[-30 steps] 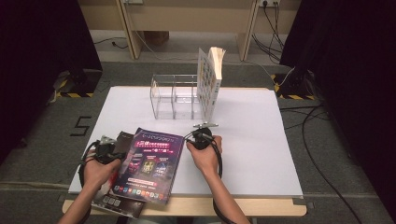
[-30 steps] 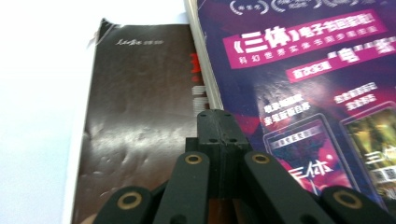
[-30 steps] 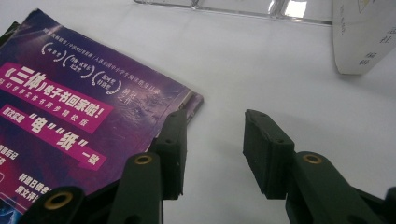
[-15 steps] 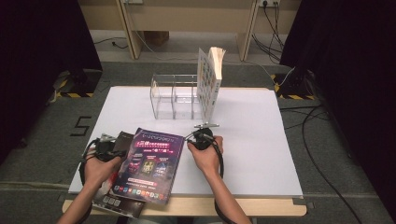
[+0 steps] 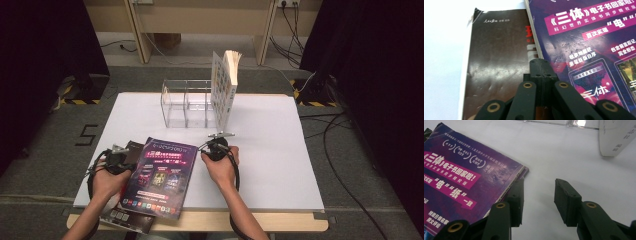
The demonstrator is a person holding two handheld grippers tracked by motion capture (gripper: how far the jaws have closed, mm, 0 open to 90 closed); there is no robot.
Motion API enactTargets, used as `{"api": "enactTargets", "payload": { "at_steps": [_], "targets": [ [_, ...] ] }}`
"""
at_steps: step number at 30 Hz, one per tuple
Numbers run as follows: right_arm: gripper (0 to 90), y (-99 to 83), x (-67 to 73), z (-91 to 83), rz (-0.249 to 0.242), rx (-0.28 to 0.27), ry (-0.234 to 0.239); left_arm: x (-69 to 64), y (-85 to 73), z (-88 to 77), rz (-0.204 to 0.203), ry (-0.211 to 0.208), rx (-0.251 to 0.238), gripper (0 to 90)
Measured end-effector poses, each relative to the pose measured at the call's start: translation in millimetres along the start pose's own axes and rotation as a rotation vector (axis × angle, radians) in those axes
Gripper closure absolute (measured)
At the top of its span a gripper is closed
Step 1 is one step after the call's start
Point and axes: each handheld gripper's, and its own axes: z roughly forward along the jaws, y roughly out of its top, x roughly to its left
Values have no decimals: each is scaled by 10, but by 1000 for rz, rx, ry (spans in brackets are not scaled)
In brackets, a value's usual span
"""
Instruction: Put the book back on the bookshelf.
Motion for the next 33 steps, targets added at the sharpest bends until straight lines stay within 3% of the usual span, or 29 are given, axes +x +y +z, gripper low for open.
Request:
{"api": "enactTargets", "payload": {
  "at_steps": [2, 7, 14, 17, 20, 25, 29, 33],
  "targets": [
    [605, -3, -7, 8, -2, 3, -1, -42, 14, -4, 22, 0, 8, 899],
    [604, -3, -11, 17, 0, 4, -1, -170, 33, 38, 25, -58, 12, 899],
    [576, 43, -24, 64, 14, 25, 15, -278, 46, 37, 68, -45, 22, 899],
    [561, 76, -20, 109, 17, 40, 23, -237, 50, 17, 29, -72, 9, 897],
    [548, 106, -35, 161, 40, 64, 41, -187, 57, -46, -28, -83, -38, 829],
    [537, 145, -74, 210, 61, 76, 54, -181, 66, -172, -58, -85, -111, 747],
    [527, 155, -106, 236, 72, 82, 70, -246, 44, -152, -43, -134, -86, 647],
    [525, 176, -104, 252, 75, 86, 77, -296, -3, -70, -27, -143, -47, 596]
  ]
}}
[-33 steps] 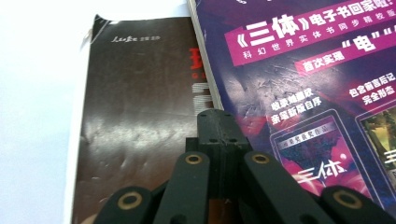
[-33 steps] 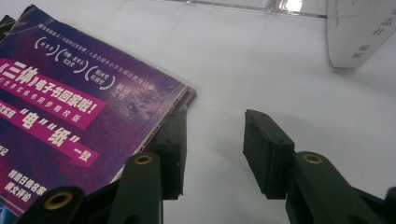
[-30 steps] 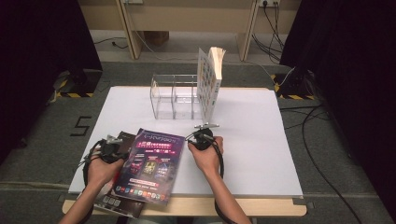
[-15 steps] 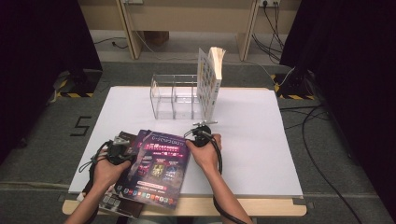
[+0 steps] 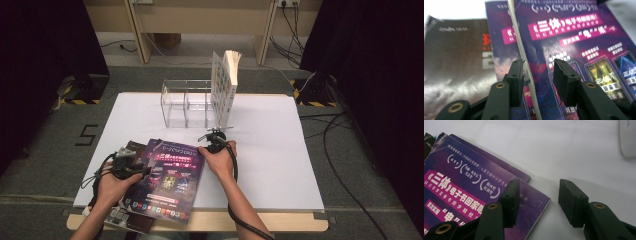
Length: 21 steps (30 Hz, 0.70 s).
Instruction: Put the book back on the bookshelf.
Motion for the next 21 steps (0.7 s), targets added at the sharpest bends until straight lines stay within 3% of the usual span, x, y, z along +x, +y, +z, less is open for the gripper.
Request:
{"api": "enactTargets", "payload": {
  "at_steps": [3, 16, 21],
  "targets": [
    [524, 13, 4, 10, -3, 5, 4, -1, -24, 35, 10, 18, 14, 594],
    [519, 2, 19, 44, 34, 4, 44, -22, -22, 42, 4, 8, 28, 671],
    [519, -21, 18, 28, 40, 4, 45, -68, -17, 41, 17, 40, 37, 677]
  ]
}}
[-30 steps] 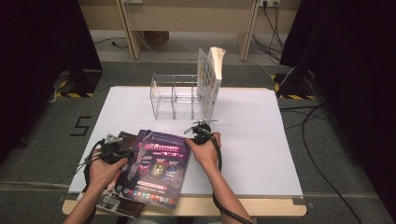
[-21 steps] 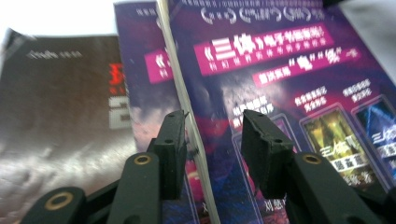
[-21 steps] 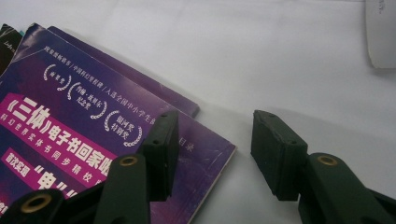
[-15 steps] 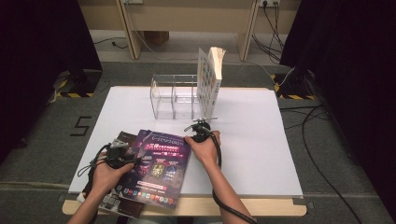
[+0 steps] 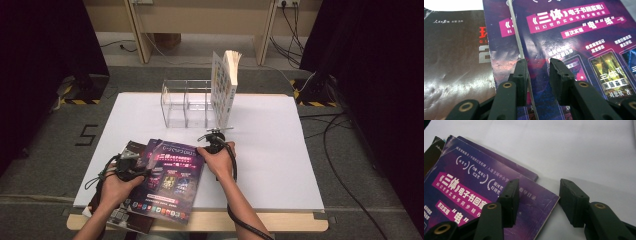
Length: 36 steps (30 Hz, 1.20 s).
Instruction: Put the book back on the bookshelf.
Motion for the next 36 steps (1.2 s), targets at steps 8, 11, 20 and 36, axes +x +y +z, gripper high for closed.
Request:
{"api": "enactTargets", "payload": {
  "at_steps": [8, 11, 20, 36],
  "targets": [
    [536, -40, -13, -31, 37, -5, 10, -23, 6, 1, -1, 15, 2, 684],
    [552, -54, -30, -43, 53, -9, 14, -25, 9, 2, -3, 16, 3, 686],
    [555, -91, -29, -65, 71, -15, 12, -63, 2, -1, 10, 41, 0, 692],
    [568, -126, -44, -95, 160, -18, 26, -61, 12, -3, 5, 41, 11, 693]
  ]
}}
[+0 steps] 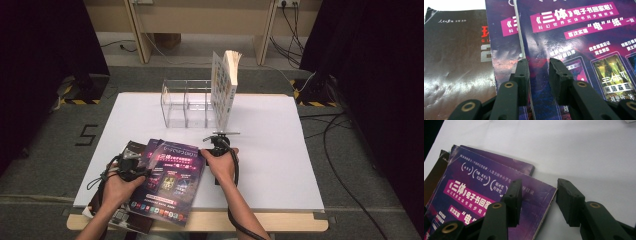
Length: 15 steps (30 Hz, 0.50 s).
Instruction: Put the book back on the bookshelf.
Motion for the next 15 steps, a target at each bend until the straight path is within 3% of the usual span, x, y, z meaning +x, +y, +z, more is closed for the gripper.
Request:
{"api": "enactTargets", "payload": {
  "at_steps": [15],
  "targets": [
    [580, -52, -2, -35, 28, -8, -4, -9, 8, 0, 1, 6, 5, 697]
  ]
}}
